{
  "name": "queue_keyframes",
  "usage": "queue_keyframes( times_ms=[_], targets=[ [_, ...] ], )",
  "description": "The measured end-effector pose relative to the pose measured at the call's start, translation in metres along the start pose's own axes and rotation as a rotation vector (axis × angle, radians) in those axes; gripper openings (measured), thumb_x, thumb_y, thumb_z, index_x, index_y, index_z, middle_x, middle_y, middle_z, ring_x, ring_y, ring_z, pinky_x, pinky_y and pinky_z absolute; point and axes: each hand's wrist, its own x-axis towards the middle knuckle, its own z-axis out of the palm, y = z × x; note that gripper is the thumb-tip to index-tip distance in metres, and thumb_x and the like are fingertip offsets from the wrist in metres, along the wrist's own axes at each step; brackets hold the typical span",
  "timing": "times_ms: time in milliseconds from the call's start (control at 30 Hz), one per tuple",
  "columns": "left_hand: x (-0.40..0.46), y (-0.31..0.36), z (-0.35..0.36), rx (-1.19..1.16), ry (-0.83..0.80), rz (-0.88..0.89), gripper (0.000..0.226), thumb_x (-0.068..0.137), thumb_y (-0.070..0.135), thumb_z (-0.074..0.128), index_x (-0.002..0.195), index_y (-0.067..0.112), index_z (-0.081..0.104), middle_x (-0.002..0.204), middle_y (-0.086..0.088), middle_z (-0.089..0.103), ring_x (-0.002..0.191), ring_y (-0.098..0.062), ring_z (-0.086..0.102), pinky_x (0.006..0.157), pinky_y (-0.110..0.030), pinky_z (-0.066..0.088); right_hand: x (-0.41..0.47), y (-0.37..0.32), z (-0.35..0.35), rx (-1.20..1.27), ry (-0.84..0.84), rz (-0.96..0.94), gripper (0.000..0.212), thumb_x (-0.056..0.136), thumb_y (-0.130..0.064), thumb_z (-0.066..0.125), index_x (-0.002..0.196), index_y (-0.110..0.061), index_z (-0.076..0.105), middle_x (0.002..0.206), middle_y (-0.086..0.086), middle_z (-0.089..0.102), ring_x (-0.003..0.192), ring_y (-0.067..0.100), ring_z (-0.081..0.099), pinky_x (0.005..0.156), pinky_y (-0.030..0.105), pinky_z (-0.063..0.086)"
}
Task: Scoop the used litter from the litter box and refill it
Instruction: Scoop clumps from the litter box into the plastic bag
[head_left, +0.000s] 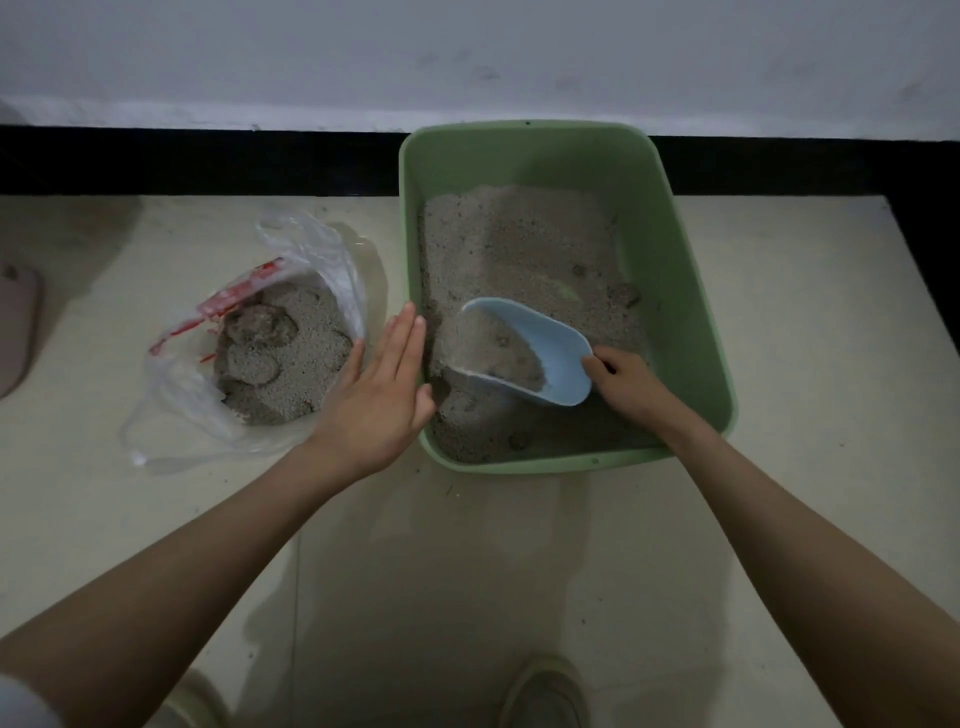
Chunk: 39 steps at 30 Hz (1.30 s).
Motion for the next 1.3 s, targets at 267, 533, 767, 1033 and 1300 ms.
queue_keyframes(
  times_ms=[267, 533, 767, 1033, 1300],
  targets=[
    [0.0, 0.0, -0.001, -0.01, -0.004, 0.006, 0.081, 0.075, 0.048, -0.002, 0.146, 0.011, -0.013, 0.154, -0.002, -0.021, 0.135, -0.005, -0.021, 0.114, -0.034, -0.008, 0.005, -0.008, -0.015, 0.041, 0.225, -0.032, 0.038, 0.099, -0.016, 0.038, 0.062, -0.018, 0.036, 0.062, -0.002, 0.038, 0.058, 0.012, 0.033, 0.052, 0.026, 0.025],
    [-0.001, -0.001, -0.001, -0.031, 0.007, 0.01, 0.08, 0.076, 0.048, 0.0, 0.145, 0.011, -0.014, 0.151, 0.001, -0.025, 0.136, -0.006, -0.021, 0.112, -0.032, -0.009, 0.004, -0.021, -0.026, -0.004, 0.176, -0.057, 0.027, 0.099, -0.018, 0.038, 0.077, -0.005, 0.046, 0.072, 0.01, 0.044, 0.067, 0.018, 0.037, 0.06, 0.029, 0.026],
    [-0.002, 0.002, -0.004, -0.07, -0.059, -0.059, 0.071, 0.096, 0.036, 0.023, 0.139, 0.012, -0.028, 0.151, -0.001, -0.026, 0.138, -0.009, -0.021, 0.116, -0.037, -0.007, 0.01, -0.071, -0.055, -0.723, 0.223, -0.16, 0.031, 0.1, -0.027, 0.031, 0.092, -0.011, 0.057, 0.08, 0.006, 0.053, 0.074, 0.023, 0.049, 0.086, 0.041, 0.042],
    [-0.002, 0.005, -0.008, -0.144, -0.088, -0.108, 0.071, 0.096, 0.033, 0.029, 0.145, 0.009, -0.018, 0.157, -0.007, -0.01, 0.143, -0.015, -0.014, 0.118, -0.04, -0.002, 0.014, -0.099, -0.055, -0.853, 0.199, -0.232, 0.029, 0.1, -0.027, 0.03, 0.084, -0.014, 0.051, 0.079, 0.006, 0.055, 0.074, 0.025, 0.052, 0.086, 0.041, 0.044],
    [-0.001, 0.005, -0.008, -0.114, -0.096, -0.113, 0.071, 0.097, 0.034, 0.028, 0.144, 0.009, -0.018, 0.157, -0.005, -0.01, 0.143, -0.015, -0.013, 0.118, -0.039, -0.003, 0.012, -0.104, -0.05, -0.783, 0.189, -0.204, 0.029, 0.101, -0.026, 0.031, 0.088, -0.014, 0.054, 0.079, 0.006, 0.055, 0.073, 0.024, 0.052, 0.086, 0.039, 0.047]
  ],
)
